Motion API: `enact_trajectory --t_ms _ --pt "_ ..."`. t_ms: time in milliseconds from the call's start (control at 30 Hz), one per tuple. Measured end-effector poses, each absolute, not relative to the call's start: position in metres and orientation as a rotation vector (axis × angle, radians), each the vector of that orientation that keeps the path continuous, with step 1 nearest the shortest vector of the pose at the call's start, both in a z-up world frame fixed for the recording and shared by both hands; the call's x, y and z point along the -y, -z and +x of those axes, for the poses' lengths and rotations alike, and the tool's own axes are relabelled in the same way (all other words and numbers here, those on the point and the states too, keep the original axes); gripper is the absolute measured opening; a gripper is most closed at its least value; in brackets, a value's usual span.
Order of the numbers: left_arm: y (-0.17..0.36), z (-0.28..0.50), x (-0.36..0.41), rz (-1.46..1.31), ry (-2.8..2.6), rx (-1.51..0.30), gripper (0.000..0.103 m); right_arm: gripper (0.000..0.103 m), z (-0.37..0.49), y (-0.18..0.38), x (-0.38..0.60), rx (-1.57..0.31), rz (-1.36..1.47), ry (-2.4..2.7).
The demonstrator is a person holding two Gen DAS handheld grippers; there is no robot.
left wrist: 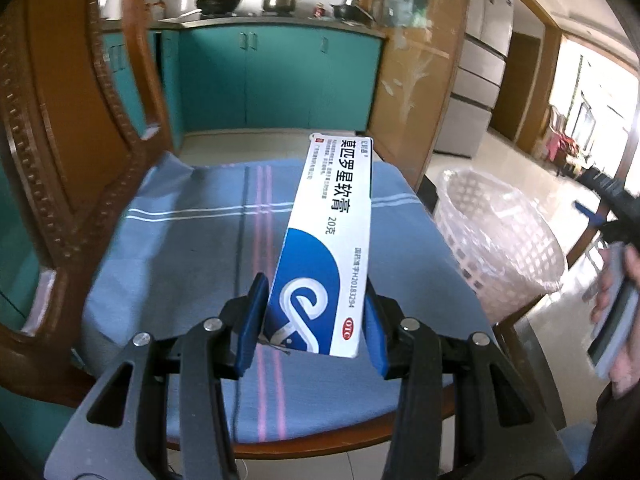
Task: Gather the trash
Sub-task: 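Carry the white tissue over the wastebasket and open the right gripper, then carry the medicine box over the wastebasket and open the left gripper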
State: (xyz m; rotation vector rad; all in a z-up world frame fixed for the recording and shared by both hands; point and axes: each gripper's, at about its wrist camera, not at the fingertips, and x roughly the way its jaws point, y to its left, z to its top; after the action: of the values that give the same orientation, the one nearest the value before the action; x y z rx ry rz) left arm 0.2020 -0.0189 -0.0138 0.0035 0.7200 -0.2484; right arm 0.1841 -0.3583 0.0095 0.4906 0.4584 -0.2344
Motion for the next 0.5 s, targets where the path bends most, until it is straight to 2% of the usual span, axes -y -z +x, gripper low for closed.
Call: enact_trajectory --t_ms 67,133,367,400,433,500 --pt "0.014 0.202 0.038 0.029 0.295 -0.731 0.045 0.095 0.153 -0.022 0.368 -0.319 0.533 0.32" --pt "0.012 0.203 0.061 0.053 0.339 -0.734 0.045 0.096 0.13 -0.03 0.38 -0.218 0.587 0.374" --pt "-0.023 0.231 0.177 0.105 0.526 -0.726 0.046 0.096 0.112 -0.028 0.395 -0.144 0.642 0.415" --pt "-0.028 0.239 0.193 0.099 0.546 -0.725 0.049 0.096 0.111 -0.028 0.396 -0.14 0.646 0.416" --pt "-0.032 0.248 0.21 0.089 0.563 -0.728 0.066 0.096 0.109 -0.029 0.397 -0.134 0.65 0.421" --pt "-0.032 0.263 0.231 0.083 0.557 -0.757 0.093 0.096 0.109 -0.028 0.396 -0.139 0.655 0.415"
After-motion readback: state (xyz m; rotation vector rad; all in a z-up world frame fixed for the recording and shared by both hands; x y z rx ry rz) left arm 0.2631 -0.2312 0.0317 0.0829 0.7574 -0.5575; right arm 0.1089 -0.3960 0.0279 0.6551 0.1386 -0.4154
